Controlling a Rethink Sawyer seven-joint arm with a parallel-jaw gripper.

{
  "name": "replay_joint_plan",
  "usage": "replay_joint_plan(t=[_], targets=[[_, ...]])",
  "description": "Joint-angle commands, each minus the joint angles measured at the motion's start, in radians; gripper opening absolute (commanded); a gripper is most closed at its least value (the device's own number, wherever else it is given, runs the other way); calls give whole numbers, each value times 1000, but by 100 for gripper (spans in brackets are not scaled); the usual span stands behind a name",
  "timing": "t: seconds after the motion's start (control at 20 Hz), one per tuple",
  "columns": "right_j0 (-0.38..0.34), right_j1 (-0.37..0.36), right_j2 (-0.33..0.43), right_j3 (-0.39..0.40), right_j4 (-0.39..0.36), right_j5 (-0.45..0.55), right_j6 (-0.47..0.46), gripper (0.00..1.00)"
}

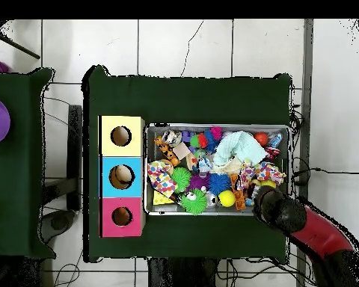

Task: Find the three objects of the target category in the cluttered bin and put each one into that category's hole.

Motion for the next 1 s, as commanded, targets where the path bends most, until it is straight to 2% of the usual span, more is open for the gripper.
replay_joint_plan(t=[0.05, 0.6, 1.0], targets=[[18, 5, 58, 35, 20, -84, 178, 100], [1, 9, 86, -29, 21, -18, 112, 100], [-3, 117, 95, -120, 1, -106, 109, 100]])
